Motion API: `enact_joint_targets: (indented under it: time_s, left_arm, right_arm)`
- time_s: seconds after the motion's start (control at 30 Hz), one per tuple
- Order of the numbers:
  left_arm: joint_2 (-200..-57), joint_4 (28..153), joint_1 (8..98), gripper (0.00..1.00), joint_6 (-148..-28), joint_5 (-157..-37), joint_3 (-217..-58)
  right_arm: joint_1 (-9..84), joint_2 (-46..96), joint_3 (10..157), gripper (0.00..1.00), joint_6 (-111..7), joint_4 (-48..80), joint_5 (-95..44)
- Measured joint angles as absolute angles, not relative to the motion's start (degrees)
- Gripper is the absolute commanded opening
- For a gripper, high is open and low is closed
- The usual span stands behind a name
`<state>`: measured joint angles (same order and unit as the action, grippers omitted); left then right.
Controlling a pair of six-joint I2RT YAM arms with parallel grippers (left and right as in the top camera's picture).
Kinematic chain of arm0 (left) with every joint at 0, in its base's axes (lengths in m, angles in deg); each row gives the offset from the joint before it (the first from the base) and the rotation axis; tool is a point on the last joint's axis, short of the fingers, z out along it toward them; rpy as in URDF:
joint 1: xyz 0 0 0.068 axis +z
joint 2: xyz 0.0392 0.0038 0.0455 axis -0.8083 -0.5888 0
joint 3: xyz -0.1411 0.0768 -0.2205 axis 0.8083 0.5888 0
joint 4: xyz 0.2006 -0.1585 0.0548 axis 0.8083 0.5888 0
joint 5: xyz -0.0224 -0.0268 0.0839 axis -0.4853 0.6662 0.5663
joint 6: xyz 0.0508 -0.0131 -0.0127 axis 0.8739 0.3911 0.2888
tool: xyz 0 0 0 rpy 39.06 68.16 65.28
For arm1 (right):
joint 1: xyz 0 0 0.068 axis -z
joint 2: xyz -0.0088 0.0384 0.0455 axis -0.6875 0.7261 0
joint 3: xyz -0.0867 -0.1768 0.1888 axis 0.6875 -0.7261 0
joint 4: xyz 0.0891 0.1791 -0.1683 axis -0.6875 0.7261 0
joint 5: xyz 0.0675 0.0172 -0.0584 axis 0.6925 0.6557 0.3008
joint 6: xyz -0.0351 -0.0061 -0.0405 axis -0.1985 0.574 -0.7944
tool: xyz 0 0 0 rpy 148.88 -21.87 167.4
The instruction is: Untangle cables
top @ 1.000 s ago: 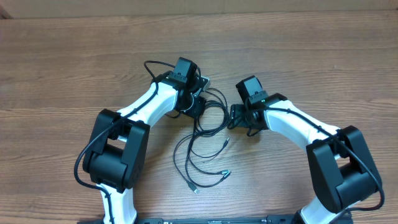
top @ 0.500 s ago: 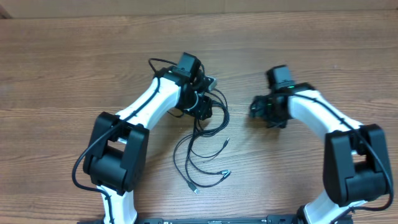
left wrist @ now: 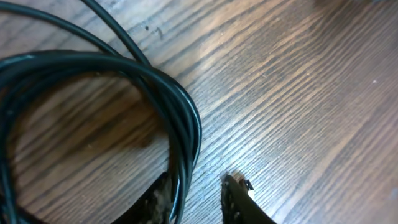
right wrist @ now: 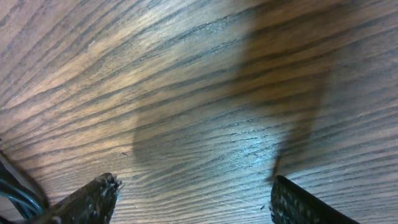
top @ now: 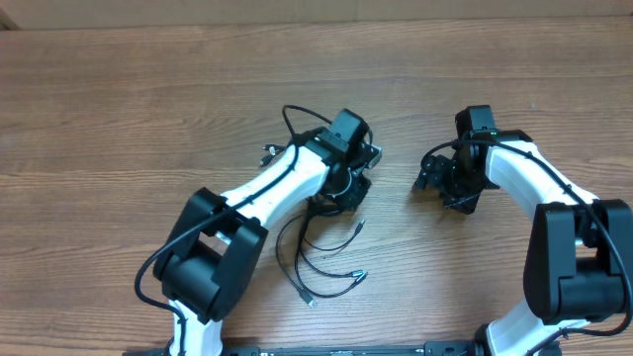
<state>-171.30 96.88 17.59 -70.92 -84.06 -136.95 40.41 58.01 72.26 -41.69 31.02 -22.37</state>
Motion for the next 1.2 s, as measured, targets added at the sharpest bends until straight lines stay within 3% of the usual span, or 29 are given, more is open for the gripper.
enact_joint_targets:
  time_s: [0.5, 0.77, 1.13, 1.2]
  left_arm:
    - [-171.28, 95.52, 16.13, 0.25, -73.76, -74.72, -133.78]
    - [-170.32, 91.98, 16.13, 0.13, -73.87, -76.65, -131.62]
    - [-170.32, 85.62, 16.58, 0.16, -74.17, -70.5, -131.25]
    - [-170.32, 85.36, 17.13, 0.24, -75.75, -70.29, -131.25]
  right_arm:
    - [40.41, 58.01, 72.26, 0.78, -42.08, 31.35, -21.97]
    - [40.41, 58.01, 72.26, 0.79, -42.06, 31.51, -21.97]
    - [40.28, 58.01, 72.26, 0.78, -42.04, 31.64, -20.6]
    - [40.04, 58.01, 72.26, 0.78, -42.08, 31.68, -19.92]
